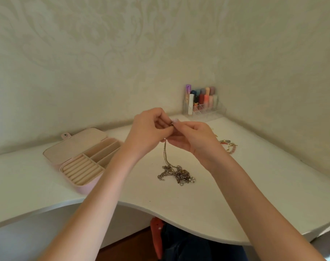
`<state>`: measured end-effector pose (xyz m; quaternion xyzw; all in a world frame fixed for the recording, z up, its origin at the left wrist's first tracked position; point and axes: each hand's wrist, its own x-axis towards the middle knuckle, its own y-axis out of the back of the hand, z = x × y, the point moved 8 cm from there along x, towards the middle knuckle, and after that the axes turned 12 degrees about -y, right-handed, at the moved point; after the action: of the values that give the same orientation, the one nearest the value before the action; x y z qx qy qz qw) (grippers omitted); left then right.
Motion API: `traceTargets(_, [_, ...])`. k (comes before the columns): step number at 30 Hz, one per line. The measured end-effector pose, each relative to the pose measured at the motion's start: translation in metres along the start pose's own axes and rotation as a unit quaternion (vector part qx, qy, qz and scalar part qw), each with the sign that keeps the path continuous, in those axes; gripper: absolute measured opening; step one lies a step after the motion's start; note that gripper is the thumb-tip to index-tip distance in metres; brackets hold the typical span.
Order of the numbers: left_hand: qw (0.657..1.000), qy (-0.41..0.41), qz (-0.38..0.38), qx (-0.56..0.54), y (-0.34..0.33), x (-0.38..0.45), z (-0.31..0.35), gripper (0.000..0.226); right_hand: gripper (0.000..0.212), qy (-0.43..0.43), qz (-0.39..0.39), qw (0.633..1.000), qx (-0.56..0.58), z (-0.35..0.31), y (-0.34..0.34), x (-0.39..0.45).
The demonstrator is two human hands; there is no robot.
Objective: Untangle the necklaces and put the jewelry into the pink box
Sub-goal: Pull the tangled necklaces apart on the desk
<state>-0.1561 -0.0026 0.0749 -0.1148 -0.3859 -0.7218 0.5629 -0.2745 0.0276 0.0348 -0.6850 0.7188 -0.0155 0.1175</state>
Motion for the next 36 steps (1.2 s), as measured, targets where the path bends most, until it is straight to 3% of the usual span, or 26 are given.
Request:
traceTargets(5, [1.000,-0.004,-0.012,0.014,-0.014,-0.011,-0.014,0.021,0.018,-0.040,0.052,0.998,0.016,-0.005,0.021,0.001])
traceTargets(10, [0.981,0.092,-0.088,-0.150,-0.050,-0.026,-0.036,0.014,0.021,-0.007,0.040,0.999,-0.013,-0.017,0.032,0.000])
traceTargets(14, [0.965,0.119,-0.089,-0.215,-0.057,-0.035,-0.043,0.018,0.023,0.017,0.100,0.995,-0.003,-0.024,0.062,-0.001])
traceTargets(20, [0.965,0.120,-0.126,-0.198,-0.068,-0.037,-0.039,0.010,0.025,0.004,0.031,0.998,0.046,-0.020,0.058,0.000])
traceTargets(23, [0.978,0.079,-0.094,-0.166,-0.066,-0.023,-0.031,0.014,0.025,0.015,0.018,0.999,-0.037,-0.023,0.053,-0.003])
traceTargets(27, [0.972,0.065,-0.109,-0.195,-0.075,-0.014,-0.023,0.010,0.023,0.028,0.017,0.981,-0.190,-0.030,0.051,-0.007])
traceTargets(36, [0.941,0.122,-0.089,-0.304,-0.085,-0.021,-0.023,0.022,0.016,0.000,0.092,0.968,-0.232,-0.028,0.080,-0.005])
